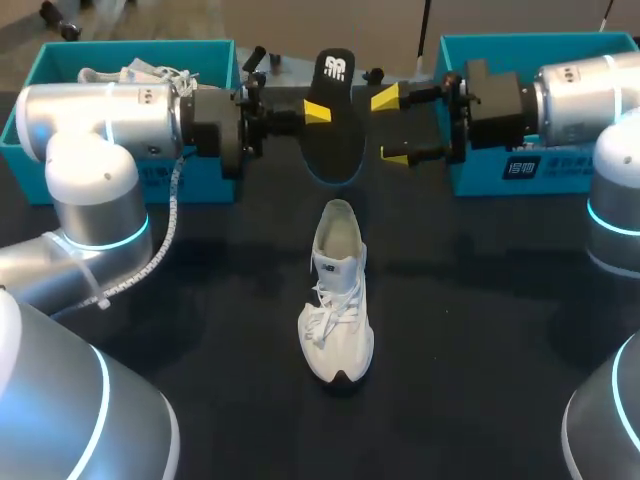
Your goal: Take the shoe out of the shoebox, open the shoe tongue, remove and reinsert the insole, then place the shoe into the shoebox
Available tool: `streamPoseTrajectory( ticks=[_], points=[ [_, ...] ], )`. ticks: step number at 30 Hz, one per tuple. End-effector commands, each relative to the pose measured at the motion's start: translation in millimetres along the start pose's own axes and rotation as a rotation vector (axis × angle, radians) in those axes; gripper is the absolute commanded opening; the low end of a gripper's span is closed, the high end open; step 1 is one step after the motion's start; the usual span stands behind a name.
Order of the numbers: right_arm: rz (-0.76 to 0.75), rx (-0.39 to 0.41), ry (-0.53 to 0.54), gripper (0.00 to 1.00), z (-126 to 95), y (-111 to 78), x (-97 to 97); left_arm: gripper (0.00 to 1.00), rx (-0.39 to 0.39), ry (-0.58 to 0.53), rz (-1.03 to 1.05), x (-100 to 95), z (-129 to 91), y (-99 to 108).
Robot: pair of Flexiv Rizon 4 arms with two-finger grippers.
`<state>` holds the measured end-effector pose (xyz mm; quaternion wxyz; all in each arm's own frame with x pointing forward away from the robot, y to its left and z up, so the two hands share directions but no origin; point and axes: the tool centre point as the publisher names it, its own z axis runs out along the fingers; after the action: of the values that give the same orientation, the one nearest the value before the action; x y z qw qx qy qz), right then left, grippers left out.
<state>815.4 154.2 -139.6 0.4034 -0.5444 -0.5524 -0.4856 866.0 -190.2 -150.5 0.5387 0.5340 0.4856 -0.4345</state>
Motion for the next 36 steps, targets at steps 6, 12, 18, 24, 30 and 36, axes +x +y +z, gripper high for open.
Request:
streamPoseTrajectory(
  ticks=[6,12,18,24,30,36],
  points=[
    [0.004,0.024,0.020,0.95,15,2.6,-5.3,0.00,-0.004,-0.014,0.002,0.2,19,-5],
    [0.008,0.043,0.035,0.62,20,2.2,-9.1,0.00,0.004,-0.028,-0.010,-2.0,25,-7],
    [0.000,0.046,0.046,0.46,22,2.5,-9.5,0.00,0.001,-0.036,-0.024,-1.4,29,-10],
    [0.000,0.057,0.057,0.40,24,1.8,-10.4,0.00,0.001,-0.039,-0.025,-1.8,32,-10],
    [0.002,0.061,0.065,0.37,25,-0.7,-11.2,0.00,-0.009,-0.039,-0.028,-0.8,34,-9],
    [0.002,0.058,0.073,0.20,27,-1.4,-12.0,0.00,-0.006,-0.043,-0.038,-0.9,35,-10]
  ],
)
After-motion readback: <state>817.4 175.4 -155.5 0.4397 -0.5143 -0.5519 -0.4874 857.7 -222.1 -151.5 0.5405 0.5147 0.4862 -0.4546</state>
